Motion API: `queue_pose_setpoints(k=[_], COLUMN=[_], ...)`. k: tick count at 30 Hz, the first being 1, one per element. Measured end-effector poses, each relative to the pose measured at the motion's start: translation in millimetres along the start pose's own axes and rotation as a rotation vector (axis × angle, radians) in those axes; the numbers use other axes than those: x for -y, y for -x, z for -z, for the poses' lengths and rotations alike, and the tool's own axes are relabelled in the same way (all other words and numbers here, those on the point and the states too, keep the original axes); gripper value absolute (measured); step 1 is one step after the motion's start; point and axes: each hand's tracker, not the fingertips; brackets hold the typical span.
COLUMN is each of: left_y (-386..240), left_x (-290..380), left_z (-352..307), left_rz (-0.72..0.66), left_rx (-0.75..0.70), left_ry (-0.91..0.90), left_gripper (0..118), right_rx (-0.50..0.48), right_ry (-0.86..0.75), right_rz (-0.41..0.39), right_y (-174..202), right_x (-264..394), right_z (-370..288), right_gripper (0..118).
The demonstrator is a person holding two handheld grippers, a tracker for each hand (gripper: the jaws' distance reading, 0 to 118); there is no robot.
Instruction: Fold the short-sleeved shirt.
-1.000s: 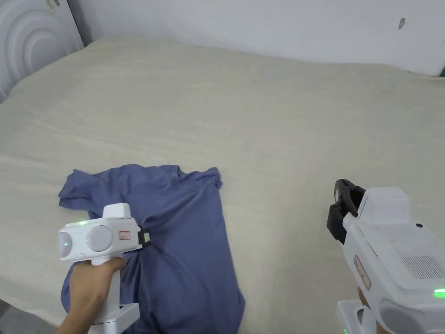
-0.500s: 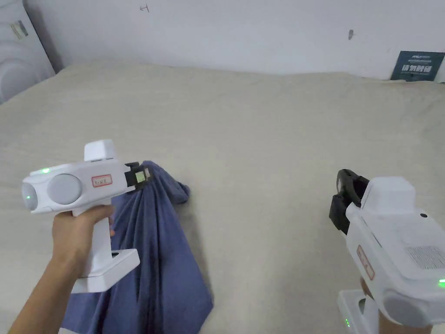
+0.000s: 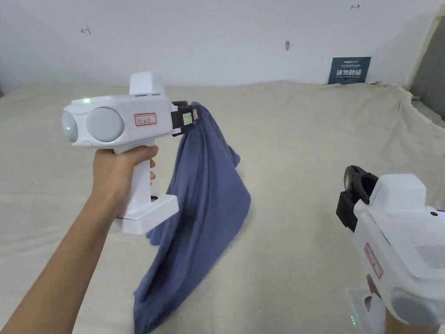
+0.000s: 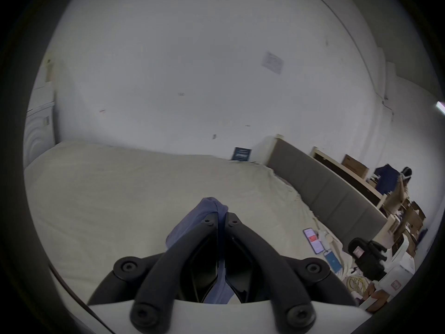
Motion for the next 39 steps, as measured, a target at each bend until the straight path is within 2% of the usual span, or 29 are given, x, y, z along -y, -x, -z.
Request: queue_pose_setpoints(k=[8, 14, 21, 27, 31, 35, 37, 39], left_y=[-59.7, -84.0, -91.8, -87.2, -90.0, -85.1, -82.1, -80.9], left_x=[-5.1, 40.4, 126.8, 179.7, 218.0, 246.8, 251.7, 249.3], left_z=[49.6, 90.2, 135.5, 162.3, 181.3, 190.9, 188.8, 183.6], left_rz=[0.060, 0.098, 0.149, 0.119, 0.180, 0.160, 0.137, 0.122], left_rx=[0.139, 0.190, 0.194, 0.172, 0.115, 0.038, 0.028, 0.031], left_ry=[0.034, 0.178, 0.397, 0.552, 0.661, 0.724, 0.724, 0.696], left_gripper=[0, 0, 0, 0, 0, 1, 5, 17], right_rx=[0.087, 0.136, 0.153, 0.148, 0.140, 0.131, 0.130, 0.130], right_ry=[-0.008, 0.001, 0.031, 0.058, 0.071, 0.078, 0.080, 0.080], right_rz=[0.006, 0.014, 0.016, 0.030, 0.034, 0.031, 0.028, 0.026], right_y=[-32.5, -49.5, -60.7, -55.8, -51.9, -53.6, -56.2, -58.6], right_x=[-2.8, -0.2, 10.5, 16.2, 18.3, 20.6, 22.1, 23.2], right_z=[-13.5, -19.9, -19.5, -17.6, -16.1, -14.9, -14.4, -14.7], right_gripper=[0, 0, 0, 0, 0, 0, 0, 0])
